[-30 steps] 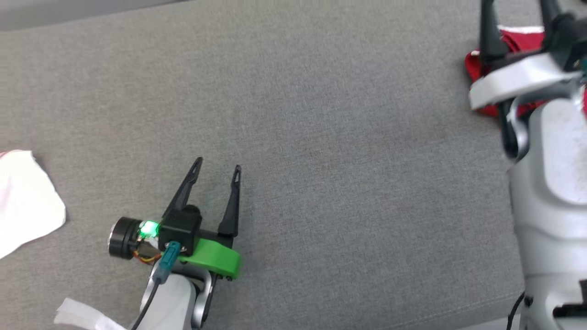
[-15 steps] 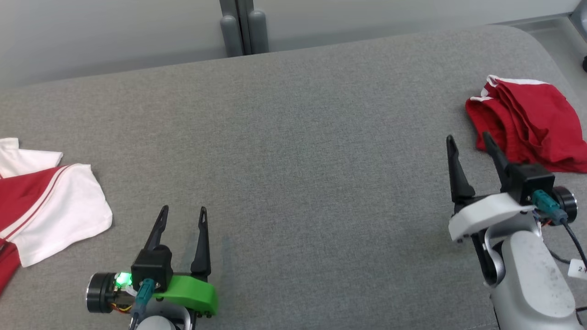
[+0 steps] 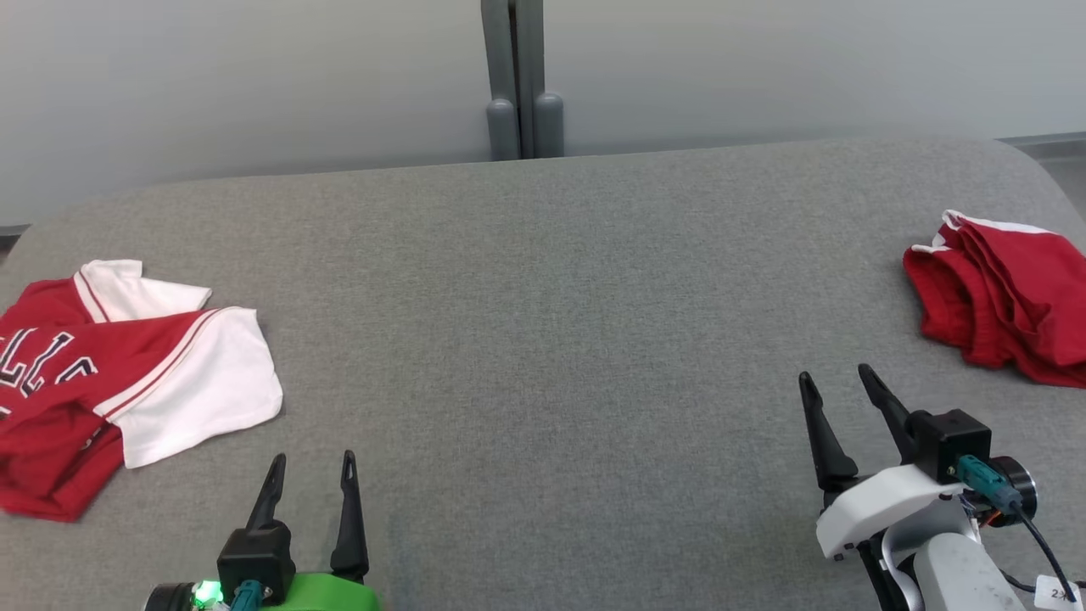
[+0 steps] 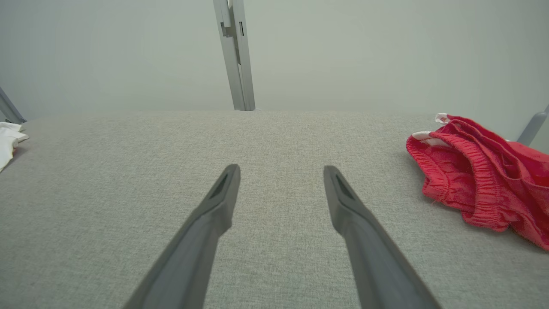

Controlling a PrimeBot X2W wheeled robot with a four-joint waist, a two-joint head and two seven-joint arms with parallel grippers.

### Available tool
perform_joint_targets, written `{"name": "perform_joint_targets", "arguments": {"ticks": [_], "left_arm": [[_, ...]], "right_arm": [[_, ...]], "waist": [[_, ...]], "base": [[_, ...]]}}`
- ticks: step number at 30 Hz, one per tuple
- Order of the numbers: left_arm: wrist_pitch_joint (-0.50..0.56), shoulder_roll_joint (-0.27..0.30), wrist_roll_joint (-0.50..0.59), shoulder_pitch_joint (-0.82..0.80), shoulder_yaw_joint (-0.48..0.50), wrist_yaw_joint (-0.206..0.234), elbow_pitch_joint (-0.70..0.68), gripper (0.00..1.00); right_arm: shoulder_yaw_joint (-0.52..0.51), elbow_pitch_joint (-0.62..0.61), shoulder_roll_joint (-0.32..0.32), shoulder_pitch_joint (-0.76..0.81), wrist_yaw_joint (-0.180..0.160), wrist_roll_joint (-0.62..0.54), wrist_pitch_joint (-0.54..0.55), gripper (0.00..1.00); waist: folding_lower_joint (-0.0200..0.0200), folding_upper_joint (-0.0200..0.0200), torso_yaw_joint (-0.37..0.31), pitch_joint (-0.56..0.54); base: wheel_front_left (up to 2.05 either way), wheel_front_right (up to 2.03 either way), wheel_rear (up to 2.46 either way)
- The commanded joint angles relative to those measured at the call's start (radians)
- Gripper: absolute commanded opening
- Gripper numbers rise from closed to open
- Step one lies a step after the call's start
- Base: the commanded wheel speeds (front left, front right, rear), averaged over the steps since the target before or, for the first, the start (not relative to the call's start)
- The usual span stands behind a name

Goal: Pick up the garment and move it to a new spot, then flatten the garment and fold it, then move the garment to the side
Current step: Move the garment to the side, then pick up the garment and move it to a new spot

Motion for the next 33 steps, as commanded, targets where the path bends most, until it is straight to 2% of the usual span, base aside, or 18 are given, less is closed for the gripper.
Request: {"name": "perform_joint_targets", "arguments": {"ticks": [1,8,14,25,33], "left_arm": [[0.001,0.001,-0.002,0.018,0.004,-0.004,-0.002,1.00],[0.001,0.001,-0.016,0.033,0.010,-0.014,-0.016,1.00],[0.001,0.002,-0.030,0.025,0.018,0.004,-0.002,1.00],[0.001,0.002,-0.056,0.016,0.043,0.024,0.028,1.00],[0.001,0.002,-0.079,0.033,0.072,0.032,0.041,1.00]], "right_arm": [[-0.002,-0.004,-0.007,0.019,-0.002,0.013,-0.001,1.00],[0.009,0.000,-0.005,0.033,-0.002,0.022,-0.001,1.00],[0.042,-0.008,-0.005,0.025,-0.002,0.016,-0.001,1.00],[0.067,-0.009,-0.005,0.011,-0.002,0.036,-0.001,1.00],[0.089,0.001,-0.005,-0.006,-0.002,0.045,-0.001,1.00]], "waist": [[0.0000,-0.0001,0.028,-0.018],[0.0000,-0.0001,0.054,-0.016],[0.0000,-0.0001,0.103,-0.010],[0.0000,-0.0001,0.311,0.016],[0.0000,-0.0001,0.416,0.035]], "base": [[0.00,0.00,0.00],[0.00,0.00,0.00],[0.00,0.00,0.00],[0.00,0.00,0.00],[0.00,0.00,0.00]]}}
